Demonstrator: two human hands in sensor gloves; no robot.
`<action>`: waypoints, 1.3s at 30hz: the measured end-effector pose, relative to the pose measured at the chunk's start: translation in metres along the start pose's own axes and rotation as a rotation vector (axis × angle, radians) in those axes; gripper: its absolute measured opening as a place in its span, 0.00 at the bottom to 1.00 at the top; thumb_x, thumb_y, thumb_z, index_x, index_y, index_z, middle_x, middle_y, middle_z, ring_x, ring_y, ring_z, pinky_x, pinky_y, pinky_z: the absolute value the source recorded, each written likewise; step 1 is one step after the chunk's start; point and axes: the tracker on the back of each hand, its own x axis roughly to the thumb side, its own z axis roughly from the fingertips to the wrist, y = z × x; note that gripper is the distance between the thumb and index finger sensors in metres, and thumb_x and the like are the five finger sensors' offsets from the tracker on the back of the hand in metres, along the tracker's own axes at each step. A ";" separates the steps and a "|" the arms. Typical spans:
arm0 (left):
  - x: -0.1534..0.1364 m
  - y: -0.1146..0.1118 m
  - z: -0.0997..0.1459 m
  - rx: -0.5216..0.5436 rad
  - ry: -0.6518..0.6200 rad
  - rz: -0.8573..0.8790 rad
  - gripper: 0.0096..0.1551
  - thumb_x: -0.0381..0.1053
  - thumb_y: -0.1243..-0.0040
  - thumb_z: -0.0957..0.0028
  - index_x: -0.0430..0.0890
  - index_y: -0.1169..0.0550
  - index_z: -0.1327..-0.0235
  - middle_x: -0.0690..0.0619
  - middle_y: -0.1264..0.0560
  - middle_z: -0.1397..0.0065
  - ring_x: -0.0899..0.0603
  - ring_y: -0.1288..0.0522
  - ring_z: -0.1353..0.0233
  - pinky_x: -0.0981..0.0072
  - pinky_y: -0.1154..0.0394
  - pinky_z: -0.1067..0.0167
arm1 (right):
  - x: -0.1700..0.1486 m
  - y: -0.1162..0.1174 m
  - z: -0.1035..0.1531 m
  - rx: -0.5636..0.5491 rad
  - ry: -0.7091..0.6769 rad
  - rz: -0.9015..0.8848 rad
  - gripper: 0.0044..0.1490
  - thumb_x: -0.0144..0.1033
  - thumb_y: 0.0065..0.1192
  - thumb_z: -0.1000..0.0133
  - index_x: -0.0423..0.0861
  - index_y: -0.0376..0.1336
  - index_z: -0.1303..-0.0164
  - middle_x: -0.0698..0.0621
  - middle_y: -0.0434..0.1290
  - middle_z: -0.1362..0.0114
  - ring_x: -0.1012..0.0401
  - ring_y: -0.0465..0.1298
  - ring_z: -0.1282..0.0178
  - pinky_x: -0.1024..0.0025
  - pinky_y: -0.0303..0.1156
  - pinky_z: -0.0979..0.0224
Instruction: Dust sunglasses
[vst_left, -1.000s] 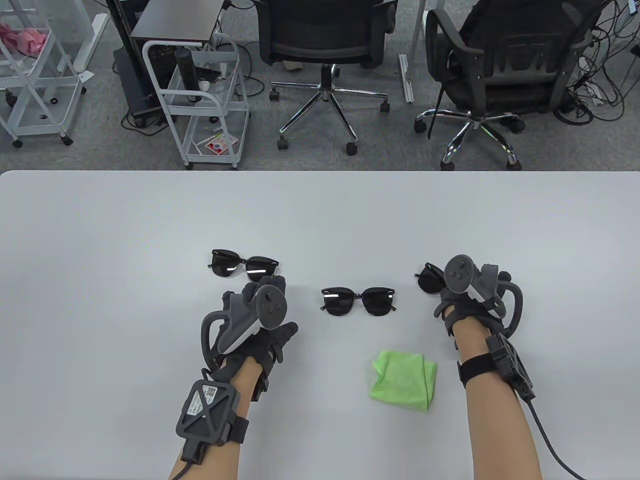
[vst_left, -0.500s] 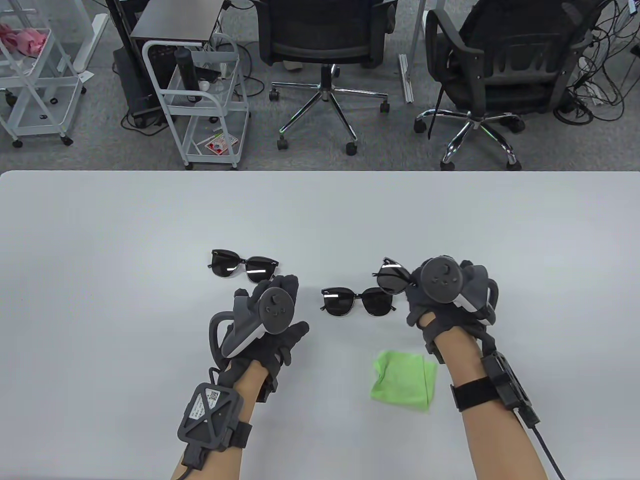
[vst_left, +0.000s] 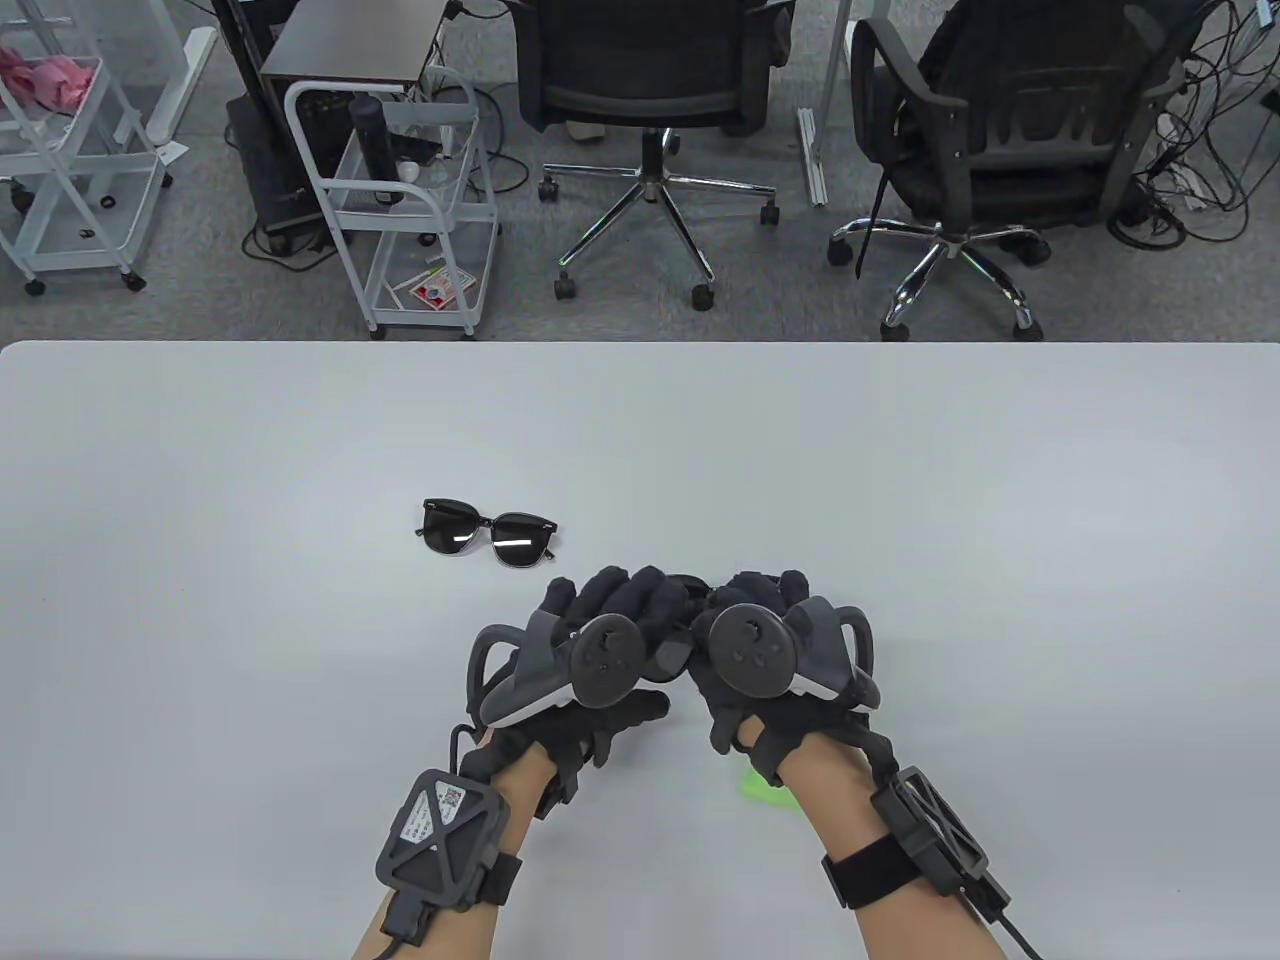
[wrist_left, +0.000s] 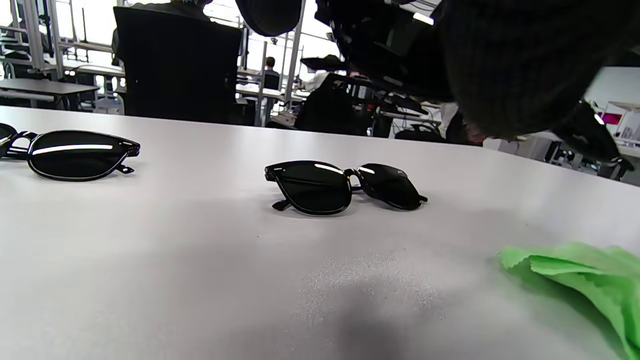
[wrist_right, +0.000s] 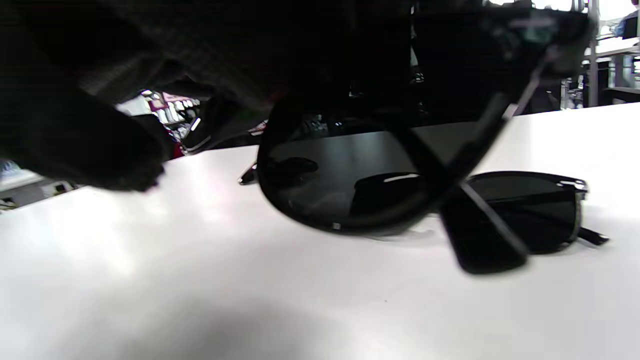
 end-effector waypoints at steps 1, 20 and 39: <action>0.001 0.000 0.000 0.007 0.013 -0.022 0.58 0.71 0.29 0.71 0.72 0.46 0.27 0.73 0.41 0.17 0.50 0.38 0.14 0.39 0.45 0.19 | 0.000 0.000 0.001 0.007 -0.002 -0.011 0.27 0.41 0.72 0.48 0.37 0.72 0.46 0.36 0.70 0.27 0.34 0.62 0.24 0.27 0.47 0.31; 0.015 0.009 0.004 0.141 0.021 -0.207 0.56 0.75 0.26 0.78 0.64 0.31 0.29 0.67 0.24 0.29 0.55 0.18 0.30 0.45 0.35 0.22 | -0.016 -0.012 0.007 -0.071 -0.007 -0.179 0.29 0.39 0.71 0.48 0.39 0.72 0.40 0.37 0.70 0.26 0.34 0.62 0.24 0.26 0.47 0.31; -0.025 -0.019 -0.004 -0.297 -0.060 0.946 0.57 0.76 0.37 0.65 0.53 0.42 0.24 0.57 0.30 0.24 0.47 0.19 0.27 0.41 0.34 0.25 | -0.043 -0.007 0.011 -0.204 0.024 -0.808 0.32 0.43 0.67 0.45 0.39 0.69 0.34 0.36 0.69 0.24 0.35 0.66 0.25 0.27 0.53 0.31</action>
